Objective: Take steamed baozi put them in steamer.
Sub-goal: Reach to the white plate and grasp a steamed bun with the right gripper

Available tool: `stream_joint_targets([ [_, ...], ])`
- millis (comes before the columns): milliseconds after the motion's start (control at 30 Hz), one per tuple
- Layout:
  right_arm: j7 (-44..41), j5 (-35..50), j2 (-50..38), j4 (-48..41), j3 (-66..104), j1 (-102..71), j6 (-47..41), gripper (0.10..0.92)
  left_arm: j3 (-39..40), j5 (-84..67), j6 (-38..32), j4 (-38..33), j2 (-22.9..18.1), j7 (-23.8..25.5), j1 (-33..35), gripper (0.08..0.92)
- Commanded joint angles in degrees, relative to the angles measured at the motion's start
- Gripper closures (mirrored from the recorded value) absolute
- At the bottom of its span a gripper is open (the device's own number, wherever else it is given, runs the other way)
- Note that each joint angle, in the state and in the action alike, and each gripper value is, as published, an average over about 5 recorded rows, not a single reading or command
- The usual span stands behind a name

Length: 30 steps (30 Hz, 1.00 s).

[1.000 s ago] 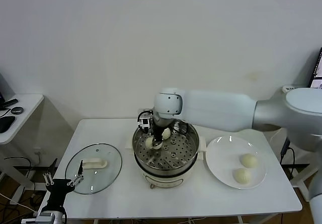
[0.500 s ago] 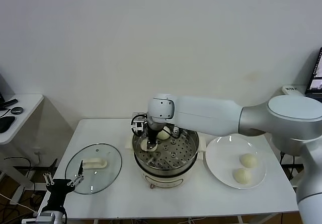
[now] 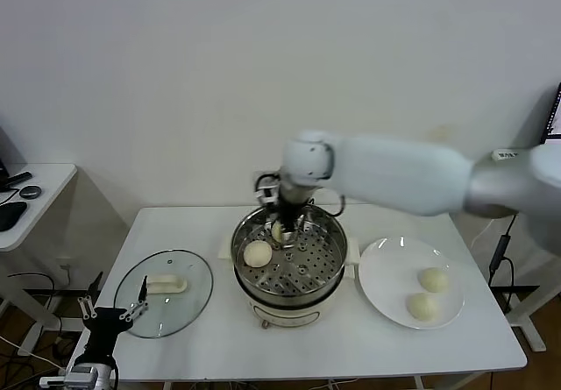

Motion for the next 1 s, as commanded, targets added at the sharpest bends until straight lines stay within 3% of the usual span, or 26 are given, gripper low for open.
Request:
stream_joint_targets([
  [33,-15.14,-15.08,-25.77,10.38,-0.35,5.15,13.62,0.203,0.28,0.15,0.02,0.2,-0.03,0.04,-0.09,0.177],
  [167,-15.52,-21.15,-32.58,10.46,3.25,-1.11,16.93,0.203,0.77,0.58,0.04,0.7,-0.08,0.09,-0.16,0.177],
  [400,-15.1,-33.44,-38.45,7.94,24.12,-28.14,22.86,0.203,0.61,1.22,0.15,1.16,-0.35,0.11,0.0,0.177],
  [667,-13.17,-37.81,-36.5,4.58,35.71,-45.25,23.95,0.203,-0.47,1.18,0.58,0.86,-0.49,0.33,0.79,0.177],
  [1000,-11.47,-40.03,-34.61,2.15,42.13,-53.5,22.52,0.203,-1.43,1.39,0.66,0.81,-0.87,0.34,1.56,0.177],
])
